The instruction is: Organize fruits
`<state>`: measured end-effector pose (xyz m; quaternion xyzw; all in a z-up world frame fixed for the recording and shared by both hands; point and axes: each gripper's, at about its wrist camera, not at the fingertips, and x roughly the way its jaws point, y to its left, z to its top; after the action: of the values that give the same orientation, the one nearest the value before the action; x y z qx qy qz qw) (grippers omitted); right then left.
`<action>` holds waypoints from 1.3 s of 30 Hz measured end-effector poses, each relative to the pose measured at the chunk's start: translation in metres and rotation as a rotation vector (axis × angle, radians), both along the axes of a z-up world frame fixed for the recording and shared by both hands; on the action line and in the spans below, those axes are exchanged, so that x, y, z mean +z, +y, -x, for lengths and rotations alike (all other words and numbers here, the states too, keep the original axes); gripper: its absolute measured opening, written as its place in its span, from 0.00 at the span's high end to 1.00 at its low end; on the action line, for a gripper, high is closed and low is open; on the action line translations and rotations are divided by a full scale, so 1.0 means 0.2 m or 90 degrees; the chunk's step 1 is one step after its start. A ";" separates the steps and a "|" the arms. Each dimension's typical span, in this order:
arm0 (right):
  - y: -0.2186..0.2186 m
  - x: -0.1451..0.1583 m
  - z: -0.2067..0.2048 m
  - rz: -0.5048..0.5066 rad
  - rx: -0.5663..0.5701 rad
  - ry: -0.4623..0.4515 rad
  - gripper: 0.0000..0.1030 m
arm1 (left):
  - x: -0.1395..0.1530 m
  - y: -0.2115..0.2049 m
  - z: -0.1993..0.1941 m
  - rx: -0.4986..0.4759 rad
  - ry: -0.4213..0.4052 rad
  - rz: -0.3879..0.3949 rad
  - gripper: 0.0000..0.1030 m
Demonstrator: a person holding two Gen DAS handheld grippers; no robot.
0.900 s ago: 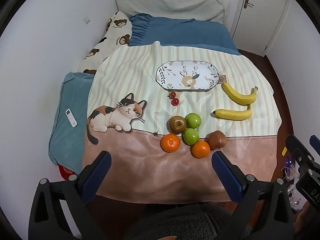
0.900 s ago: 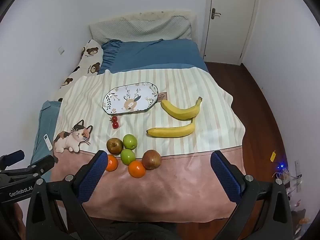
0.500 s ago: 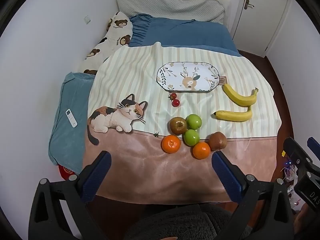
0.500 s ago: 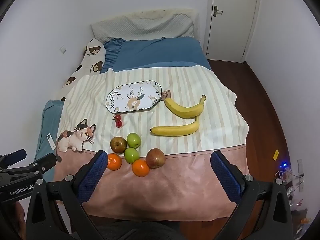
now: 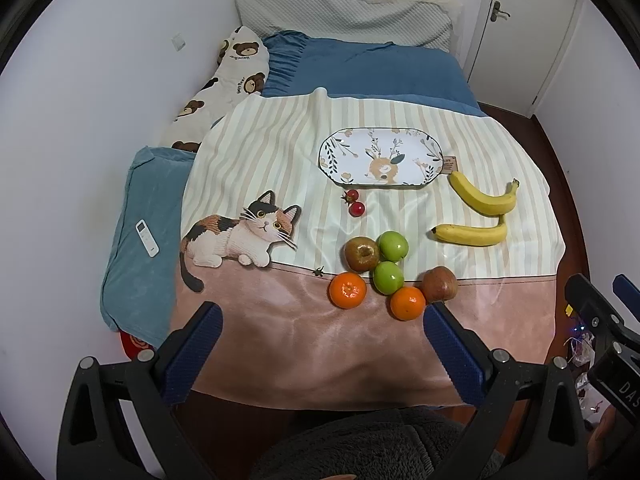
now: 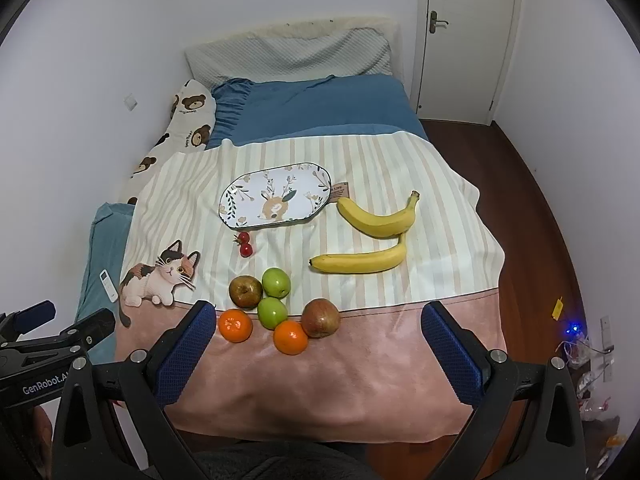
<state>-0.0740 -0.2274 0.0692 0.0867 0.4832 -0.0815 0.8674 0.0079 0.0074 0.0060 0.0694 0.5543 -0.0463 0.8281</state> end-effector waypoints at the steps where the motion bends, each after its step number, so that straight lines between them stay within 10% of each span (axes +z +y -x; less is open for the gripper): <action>1: 0.00 0.00 0.00 -0.001 0.000 0.000 0.00 | 0.00 0.00 0.00 0.000 0.000 0.000 0.00; 39: 0.03 0.04 0.02 -0.003 -0.001 -0.004 0.00 | 0.02 0.03 0.02 0.005 -0.009 0.002 0.00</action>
<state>-0.0782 -0.2215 0.0773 0.0896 0.4804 -0.0809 0.8687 0.0045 0.0132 0.0103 0.0664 0.5487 -0.0437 0.8322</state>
